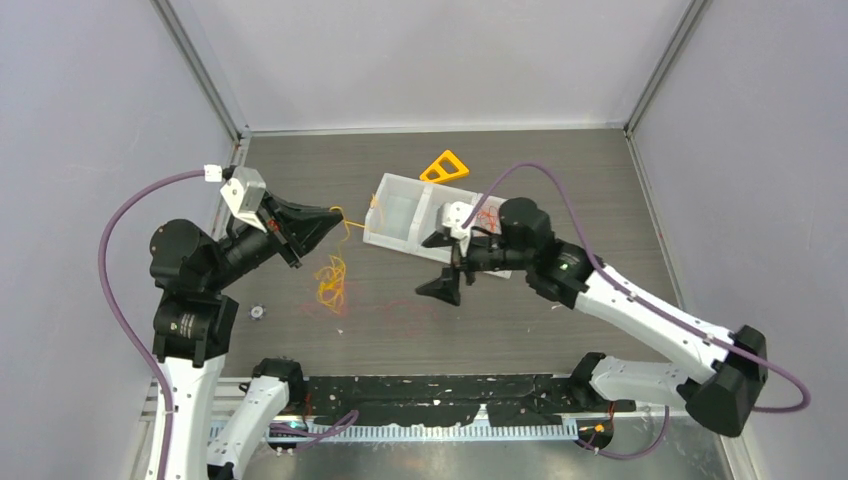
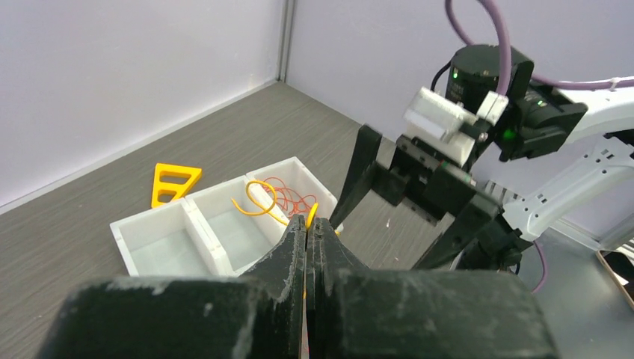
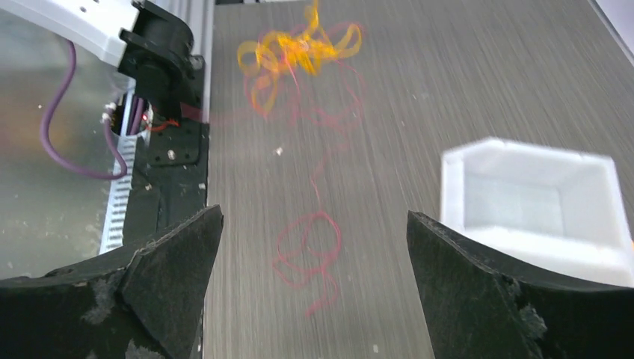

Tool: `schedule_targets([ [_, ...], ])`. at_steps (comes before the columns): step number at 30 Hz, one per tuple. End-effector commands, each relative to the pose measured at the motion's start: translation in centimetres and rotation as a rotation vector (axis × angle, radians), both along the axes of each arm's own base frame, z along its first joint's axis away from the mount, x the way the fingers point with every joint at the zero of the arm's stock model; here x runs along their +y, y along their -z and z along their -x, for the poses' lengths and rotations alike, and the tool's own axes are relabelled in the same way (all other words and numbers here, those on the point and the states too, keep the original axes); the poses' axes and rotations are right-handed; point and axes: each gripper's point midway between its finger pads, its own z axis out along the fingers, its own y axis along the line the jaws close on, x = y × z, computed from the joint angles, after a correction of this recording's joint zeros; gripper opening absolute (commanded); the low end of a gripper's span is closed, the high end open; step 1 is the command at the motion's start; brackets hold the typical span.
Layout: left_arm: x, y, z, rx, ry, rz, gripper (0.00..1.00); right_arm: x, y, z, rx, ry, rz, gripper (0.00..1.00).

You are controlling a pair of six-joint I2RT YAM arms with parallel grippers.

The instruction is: Untangle the cables

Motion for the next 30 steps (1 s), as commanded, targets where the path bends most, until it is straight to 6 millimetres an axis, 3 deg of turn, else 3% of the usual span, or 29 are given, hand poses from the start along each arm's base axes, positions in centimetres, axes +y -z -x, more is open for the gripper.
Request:
schedule_targets([
  [1,-0.1,-0.5,0.5,0.003,0.014,0.020,0.00,5.1,-3.3,-0.8,-0.096,-0.014,-0.146,0.99],
  [4,-0.3,-0.7,0.6,0.015,0.025,0.034,0.00,7.8,-5.0,-1.2,-0.153,-0.002,-0.234,0.97],
  [8,-0.9,-1.0,0.9,0.024,0.053,0.060,0.00,10.8,-4.9,-2.9,-0.148,0.038,-0.280,0.96],
  [11,-1.1,-2.0,1.0,0.018,0.067,0.084,0.00,12.4,-1.4,-4.1,-0.114,0.057,-0.221,0.79],
  [12,-1.1,-2.5,1.1,0.012,0.068,0.090,0.00,12.3,0.8,-4.3,-0.086,0.070,-0.176,0.70],
  [15,-0.9,-5.1,1.3,-0.050,0.057,0.094,0.00,10.8,5.5,-3.9,-0.022,0.076,-0.099,0.49],
  [16,-0.8,-6.0,1.3,-0.074,0.047,0.093,0.00,9.9,7.4,-3.3,0.009,0.074,-0.072,0.38],
  [18,-0.4,-8.1,1.3,-0.116,0.018,0.104,0.00,8.7,9.6,-2.3,0.049,0.063,-0.035,0.27],
  [24,1.4,-14.3,1.3,-0.236,-0.095,0.174,0.00,5.3,14.2,-0.3,0.186,0.043,0.068,0.24],
  [30,5.7,-20.3,1.0,-0.345,-0.365,0.237,0.00,2.4,17.4,0.0,0.316,0.057,0.137,0.26],
])
